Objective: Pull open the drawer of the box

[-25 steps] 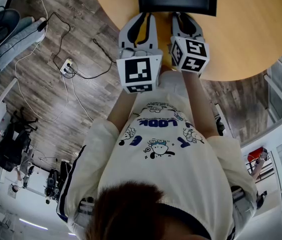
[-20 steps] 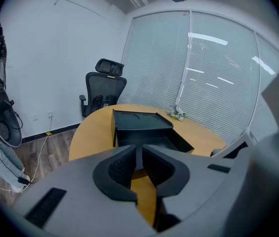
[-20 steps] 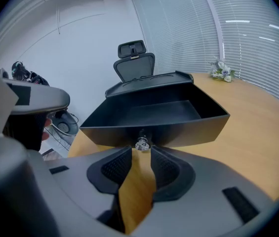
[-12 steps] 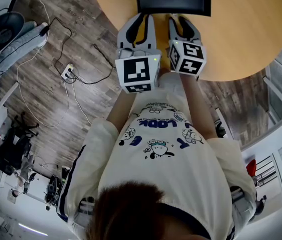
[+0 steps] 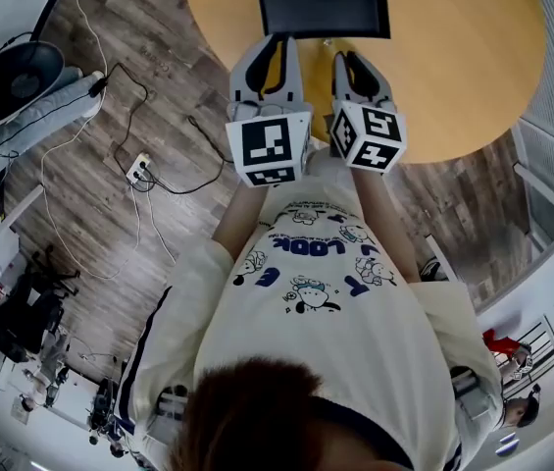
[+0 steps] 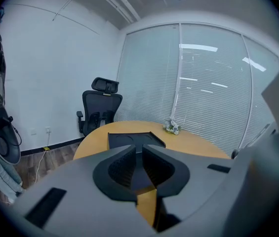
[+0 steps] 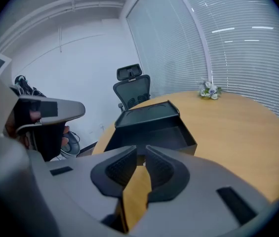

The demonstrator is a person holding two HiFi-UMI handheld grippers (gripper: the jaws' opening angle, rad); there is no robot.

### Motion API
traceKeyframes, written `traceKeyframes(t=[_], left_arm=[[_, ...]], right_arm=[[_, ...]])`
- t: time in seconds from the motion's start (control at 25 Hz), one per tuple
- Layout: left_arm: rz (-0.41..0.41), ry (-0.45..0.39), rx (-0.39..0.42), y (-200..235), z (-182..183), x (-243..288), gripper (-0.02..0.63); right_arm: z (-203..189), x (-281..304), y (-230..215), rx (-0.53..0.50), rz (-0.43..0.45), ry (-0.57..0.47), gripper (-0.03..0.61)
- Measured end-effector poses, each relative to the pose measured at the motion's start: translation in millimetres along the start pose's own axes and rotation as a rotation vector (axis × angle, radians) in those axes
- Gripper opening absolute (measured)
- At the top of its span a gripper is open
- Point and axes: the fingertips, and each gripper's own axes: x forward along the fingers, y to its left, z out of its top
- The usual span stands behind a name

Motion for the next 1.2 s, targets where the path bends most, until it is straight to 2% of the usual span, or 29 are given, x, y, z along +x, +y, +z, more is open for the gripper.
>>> traceKeyframes(t=[0.76, 1.2], left_arm=[[0.033, -0.173, 0.054, -7.3, 63.9, -43.9, 0.049], [0.042, -0.229, 0.069, -16.6, 79.8, -59.6, 0.049]], right_arm=[[86.3, -55.4, 35.6, -0.052, 0.057, -0.258, 0.051], [107.9, -75.6, 46.1, -0.082, 0.089, -0.335, 0.048]])
